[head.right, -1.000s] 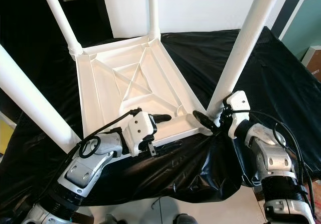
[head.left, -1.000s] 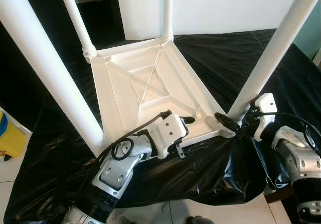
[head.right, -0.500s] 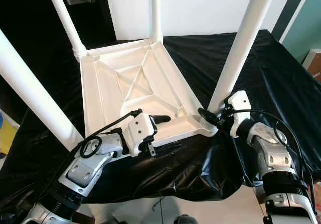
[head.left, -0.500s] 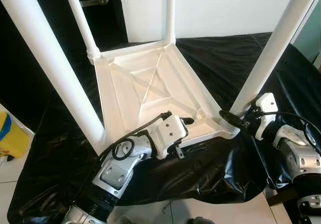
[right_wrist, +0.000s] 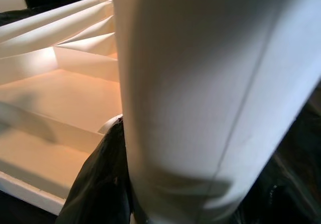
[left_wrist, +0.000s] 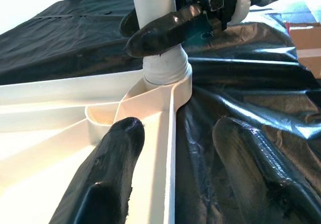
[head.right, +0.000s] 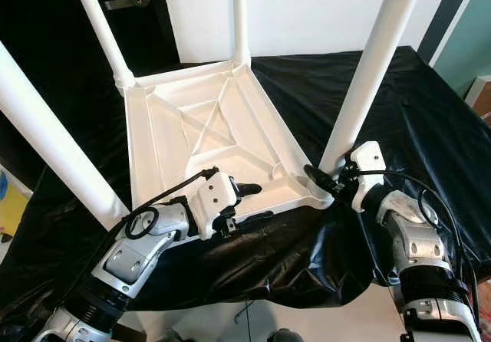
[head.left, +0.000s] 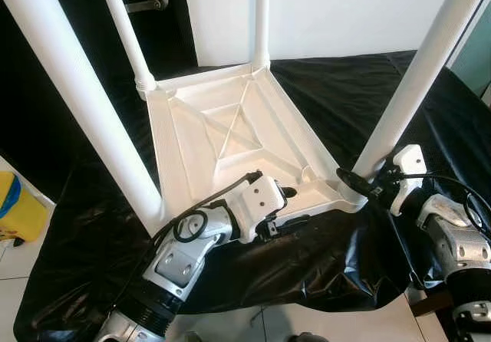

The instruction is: Building children table

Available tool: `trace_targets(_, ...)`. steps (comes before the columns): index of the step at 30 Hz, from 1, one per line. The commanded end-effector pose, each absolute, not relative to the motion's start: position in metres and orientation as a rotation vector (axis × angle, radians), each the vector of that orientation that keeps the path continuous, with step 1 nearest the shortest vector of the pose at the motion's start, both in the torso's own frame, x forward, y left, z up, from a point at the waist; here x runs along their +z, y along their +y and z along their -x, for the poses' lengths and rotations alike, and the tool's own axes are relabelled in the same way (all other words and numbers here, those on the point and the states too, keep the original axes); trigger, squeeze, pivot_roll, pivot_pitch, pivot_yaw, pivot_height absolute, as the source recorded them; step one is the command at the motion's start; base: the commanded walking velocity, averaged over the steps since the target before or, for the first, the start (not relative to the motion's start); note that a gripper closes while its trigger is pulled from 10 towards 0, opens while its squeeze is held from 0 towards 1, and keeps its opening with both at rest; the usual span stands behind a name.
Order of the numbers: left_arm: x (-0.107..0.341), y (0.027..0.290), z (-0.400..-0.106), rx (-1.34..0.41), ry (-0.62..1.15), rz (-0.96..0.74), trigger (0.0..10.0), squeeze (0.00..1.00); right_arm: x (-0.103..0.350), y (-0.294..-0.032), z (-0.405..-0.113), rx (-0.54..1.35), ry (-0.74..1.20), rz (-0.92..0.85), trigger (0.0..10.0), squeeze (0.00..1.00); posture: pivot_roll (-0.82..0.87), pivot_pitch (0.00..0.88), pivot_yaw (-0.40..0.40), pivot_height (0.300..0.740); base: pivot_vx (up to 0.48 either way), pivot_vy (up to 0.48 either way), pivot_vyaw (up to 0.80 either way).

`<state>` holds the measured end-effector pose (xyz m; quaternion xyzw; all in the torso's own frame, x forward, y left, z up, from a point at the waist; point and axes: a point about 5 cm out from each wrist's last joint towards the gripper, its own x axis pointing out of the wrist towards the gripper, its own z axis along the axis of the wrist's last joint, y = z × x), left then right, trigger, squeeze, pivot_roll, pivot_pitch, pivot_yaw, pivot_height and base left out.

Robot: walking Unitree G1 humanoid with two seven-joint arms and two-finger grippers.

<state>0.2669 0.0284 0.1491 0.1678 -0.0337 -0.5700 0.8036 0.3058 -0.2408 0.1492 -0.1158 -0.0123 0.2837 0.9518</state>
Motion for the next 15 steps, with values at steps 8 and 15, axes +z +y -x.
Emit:
trace_targets(8, 0.146, 0.027, -0.269, -1.189, -0.070, -0.377, 10.0, 0.00, 0.131, -0.224, -0.302, 0.368, 0.036, 0.217, 10.0, 0.00, -0.16, 0.059, 0.038, 0.740, 0.000, 0.000, 0.00)
trace_targets(15, 0.145, 0.027, -0.268, -1.191, -0.064, -0.383, 10.0, 0.00, 0.121, -0.197, -0.290, 0.039, 0.049, 0.080, 10.0, 0.00, -0.16, 0.068, 0.040, 0.740, 0.000, 0.000, 0.00)
